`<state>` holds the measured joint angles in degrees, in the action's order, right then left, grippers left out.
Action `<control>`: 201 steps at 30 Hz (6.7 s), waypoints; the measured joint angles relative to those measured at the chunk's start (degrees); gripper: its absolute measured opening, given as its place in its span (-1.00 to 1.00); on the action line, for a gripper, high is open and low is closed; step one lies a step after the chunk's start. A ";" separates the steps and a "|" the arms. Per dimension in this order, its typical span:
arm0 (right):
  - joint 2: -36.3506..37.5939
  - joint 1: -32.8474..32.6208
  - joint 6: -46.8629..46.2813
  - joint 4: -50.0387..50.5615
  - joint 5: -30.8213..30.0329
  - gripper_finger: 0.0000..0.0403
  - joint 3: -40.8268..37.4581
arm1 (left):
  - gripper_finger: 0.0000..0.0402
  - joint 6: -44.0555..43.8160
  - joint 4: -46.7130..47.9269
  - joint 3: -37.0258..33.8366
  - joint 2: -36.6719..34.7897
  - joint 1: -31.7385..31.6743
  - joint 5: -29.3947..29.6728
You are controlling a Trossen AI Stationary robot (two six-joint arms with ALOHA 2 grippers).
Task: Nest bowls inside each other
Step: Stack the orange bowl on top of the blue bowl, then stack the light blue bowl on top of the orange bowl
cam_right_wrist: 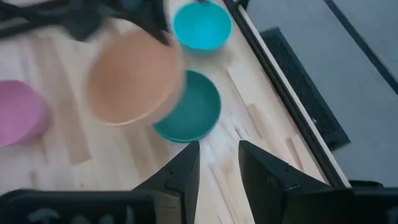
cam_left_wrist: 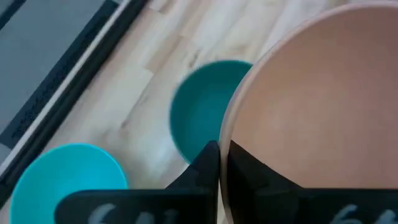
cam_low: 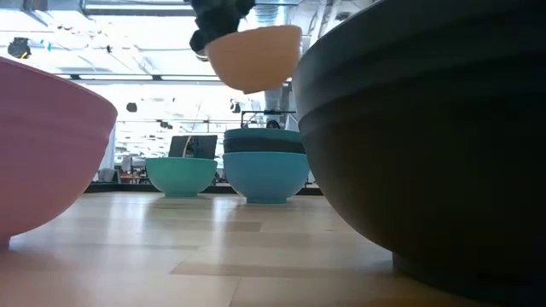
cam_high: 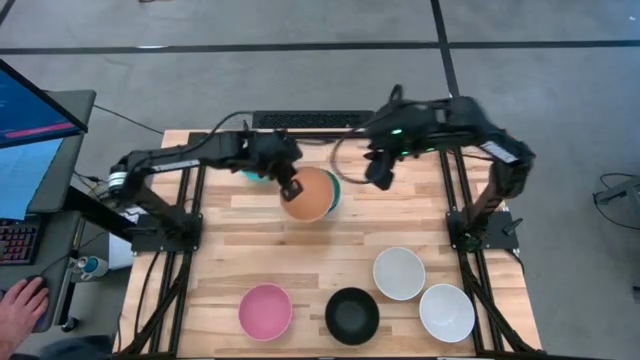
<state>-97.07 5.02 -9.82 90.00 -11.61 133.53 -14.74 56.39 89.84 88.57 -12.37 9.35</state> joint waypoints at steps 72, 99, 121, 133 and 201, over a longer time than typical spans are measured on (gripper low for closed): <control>41.45 -7.89 -3.72 -59.88 -9.66 -0.34 -74.14 | -0.50 7.60 19.81 15.02 19.64 -11.72 -11.81; 29.52 -11.01 -5.23 -68.41 -7.90 -0.33 -74.12 | -0.50 9.13 11.36 -2.06 19.66 -19.56 -8.02; 31.20 -9.76 -5.23 -69.51 -7.94 -0.33 -74.10 | -0.50 7.34 -1.14 -8.81 20.24 -21.75 -11.07; 31.20 -10.27 -5.25 -69.34 -7.94 -0.34 -74.10 | -0.94 10.41 -0.31 -8.78 22.12 -22.16 -7.72; 46.09 -10.97 -8.23 -51.93 -9.52 -0.34 -74.12 | -0.63 0.73 6.87 33.82 29.60 3.30 -12.50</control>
<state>-50.98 -5.96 -18.04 38.07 -21.12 59.42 -14.01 63.26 123.66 118.17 -9.06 -3.16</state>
